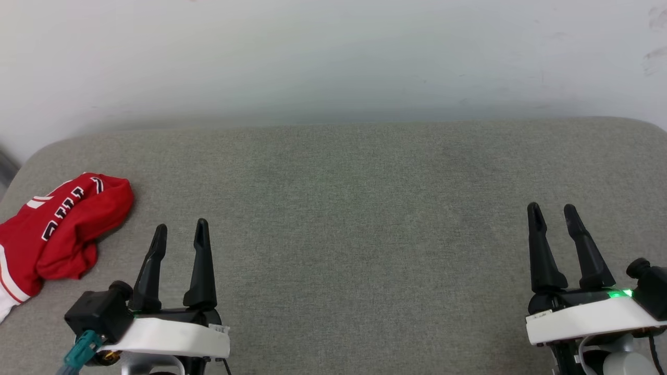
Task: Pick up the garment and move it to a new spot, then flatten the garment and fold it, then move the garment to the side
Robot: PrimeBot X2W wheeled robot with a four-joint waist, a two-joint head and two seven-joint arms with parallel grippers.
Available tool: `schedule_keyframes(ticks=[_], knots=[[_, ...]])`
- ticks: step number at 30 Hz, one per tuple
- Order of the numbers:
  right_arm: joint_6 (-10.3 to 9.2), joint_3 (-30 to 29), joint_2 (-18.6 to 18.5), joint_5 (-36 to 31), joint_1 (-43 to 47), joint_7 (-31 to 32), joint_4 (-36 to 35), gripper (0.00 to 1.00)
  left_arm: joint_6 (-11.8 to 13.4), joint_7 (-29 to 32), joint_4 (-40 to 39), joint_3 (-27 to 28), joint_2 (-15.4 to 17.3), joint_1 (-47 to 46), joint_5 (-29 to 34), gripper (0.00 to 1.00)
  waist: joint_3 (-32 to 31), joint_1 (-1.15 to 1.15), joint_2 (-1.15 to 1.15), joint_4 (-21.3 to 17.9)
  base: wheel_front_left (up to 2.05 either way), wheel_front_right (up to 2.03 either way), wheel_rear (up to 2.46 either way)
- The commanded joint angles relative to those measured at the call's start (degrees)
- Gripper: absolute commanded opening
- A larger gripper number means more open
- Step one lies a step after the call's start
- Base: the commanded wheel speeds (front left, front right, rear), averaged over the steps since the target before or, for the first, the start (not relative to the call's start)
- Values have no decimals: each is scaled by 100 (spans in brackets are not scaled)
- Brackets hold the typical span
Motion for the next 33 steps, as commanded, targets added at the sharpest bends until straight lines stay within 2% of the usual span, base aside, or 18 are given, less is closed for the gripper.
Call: schedule_keyframes(ticks=[1, 6, 21, 24, 27, 33], knots=[[0, -5, -6, -180, 52, -64, -82, 100, 100, -43, -97, -111, 81, 2, 179, 100, 1, 0, 0, -4, 0, 0, 0], [0, 37, -5, -621, 62, -129, -52, 100, 359, -114, -86, -512, 287, 16, 378, 100, 7, 0, 0, -11, 0, 0, 0], [0, 65, -4, -1473, 110, -317, -112, 100, 843, -300, -53, -989, 604, 93, 1045, 100, 39, 0, 0, -22, 0, 0, 0], [0, 70, -3, -1580, 141, -357, -102, 100, 802, -334, -32, -1035, 646, 98, 1104, 100, 47, 0, 0, -22, 0, 0, 0], [0, 88, -3, -1686, 158, -389, -66, 100, 689, -368, -6, -994, 555, 156, 1038, 100, 46, 0, 0, -27, 0, 0, 0], [-1, 79, -2, -1551, 203, -456, 13, 100, 32, -438, 69, -479, 197, 289, 872, 100, 40, 0, 0, -43, 0, 0, 0]])
